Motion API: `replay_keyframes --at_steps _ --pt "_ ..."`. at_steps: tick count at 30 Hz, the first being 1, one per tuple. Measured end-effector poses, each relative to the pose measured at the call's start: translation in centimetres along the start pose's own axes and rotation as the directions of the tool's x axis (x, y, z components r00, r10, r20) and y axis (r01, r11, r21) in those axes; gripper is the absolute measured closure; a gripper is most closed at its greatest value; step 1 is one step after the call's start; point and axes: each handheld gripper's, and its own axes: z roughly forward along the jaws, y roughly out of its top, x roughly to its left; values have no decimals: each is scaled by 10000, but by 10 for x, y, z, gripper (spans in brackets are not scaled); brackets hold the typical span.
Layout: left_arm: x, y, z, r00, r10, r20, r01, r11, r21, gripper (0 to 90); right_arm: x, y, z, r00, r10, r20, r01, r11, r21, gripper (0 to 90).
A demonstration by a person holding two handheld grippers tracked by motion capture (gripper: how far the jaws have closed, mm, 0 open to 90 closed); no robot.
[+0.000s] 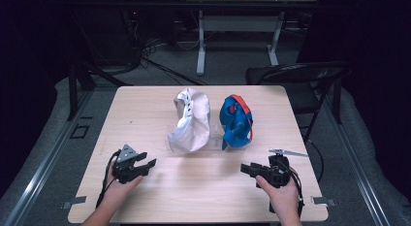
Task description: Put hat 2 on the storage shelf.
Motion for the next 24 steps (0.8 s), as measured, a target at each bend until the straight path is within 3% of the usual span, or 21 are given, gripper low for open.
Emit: replay_keyframes --at_steps 17,24 --pt "-1 -1 3 10000 32 40 -32 10000 -37 500 -5 -25 10 9992 -347 221 361 9971 -667 489" --pt "-2 -1 3 9999 45 100 -46 10000 51 500 -13 -32 15 9996 -126 266 141 9985 -534 489"
